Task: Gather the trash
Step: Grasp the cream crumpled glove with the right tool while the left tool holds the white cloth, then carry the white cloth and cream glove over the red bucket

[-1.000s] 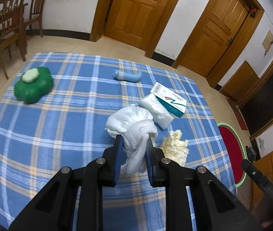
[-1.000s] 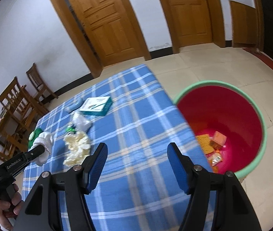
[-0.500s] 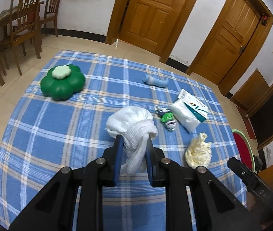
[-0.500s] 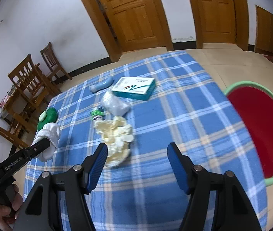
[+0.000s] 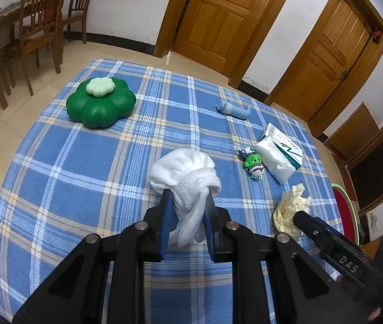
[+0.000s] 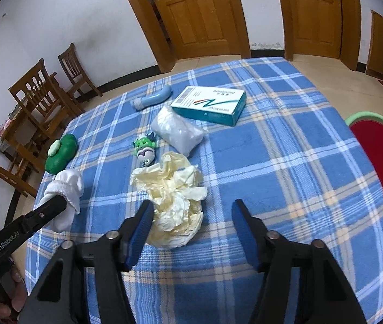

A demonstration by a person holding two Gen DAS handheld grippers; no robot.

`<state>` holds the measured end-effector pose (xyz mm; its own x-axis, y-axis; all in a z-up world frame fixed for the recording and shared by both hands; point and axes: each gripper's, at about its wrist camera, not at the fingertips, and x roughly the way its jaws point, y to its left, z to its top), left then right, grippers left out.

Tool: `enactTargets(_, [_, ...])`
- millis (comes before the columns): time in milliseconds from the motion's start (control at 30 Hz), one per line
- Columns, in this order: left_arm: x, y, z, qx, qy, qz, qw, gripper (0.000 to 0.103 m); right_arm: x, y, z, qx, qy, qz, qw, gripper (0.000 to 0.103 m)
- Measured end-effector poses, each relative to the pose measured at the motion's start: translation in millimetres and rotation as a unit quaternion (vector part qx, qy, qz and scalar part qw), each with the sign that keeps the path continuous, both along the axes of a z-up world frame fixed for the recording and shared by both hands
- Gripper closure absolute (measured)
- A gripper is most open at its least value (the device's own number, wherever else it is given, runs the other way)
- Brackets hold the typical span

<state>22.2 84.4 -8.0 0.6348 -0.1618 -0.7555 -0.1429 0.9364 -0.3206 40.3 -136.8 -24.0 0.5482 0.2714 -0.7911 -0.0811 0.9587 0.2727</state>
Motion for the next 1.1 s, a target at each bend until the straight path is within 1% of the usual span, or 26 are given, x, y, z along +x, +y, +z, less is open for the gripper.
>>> enactTargets(67, [0,0,-1,-0.001,0.001,-0.001,1.0,0.082,0,2,-1,0.001,0.0,0.006,1.0,0.051])
enactTargets(133, [1,0,-3,-0.003,0.003,-0.002,1.0,0.082,-1,4,0,0.001,-0.001,0.012,1.0,0.06])
enactTargets(167, [2,0,-4,-0.003,0.003,-0.002,1.0,0.081,-1,5,0,0.001,-0.002,0.015,1.0,0.062])
enactTargets(233, [2,-1,-5,-0.005,0.004,-0.004,1.0,0.082,-3,7,1,0.001,-0.005,0.022,1.0,0.071])
enactTargets(300, [2,-2,-5,-0.006,0.005,-0.005,1.0,0.081,-4,8,3,-0.007,-0.011,0.024,1.0,0.077])
enactTargets(333, [1,-3,-5,-0.006,0.005,-0.006,1.0,0.081,-5,10,3,-0.011,-0.013,0.024,1.0,0.084])
enactTargets(467, [0,-6,-3,-0.005,0.004,-0.01,0.9999,0.081,-7,6,5,-0.007,-0.014,0.022,1.0,0.088])
enactTargets(700, [-4,-13,5,-0.003,-0.003,-0.018,0.9998,0.082,-20,-10,18,-0.009,-0.032,0.006,0.999,0.088])
enactTargets(900, [-8,-26,13,-0.003,-0.008,-0.031,0.9995,0.081,-34,-29,31,-0.006,-0.046,-0.014,0.999,0.088])
enactTargets(1100, [-13,-45,23,-0.003,-0.016,-0.053,0.9985,0.081,-50,-56,43,-0.004,-0.059,-0.045,0.997,0.088])
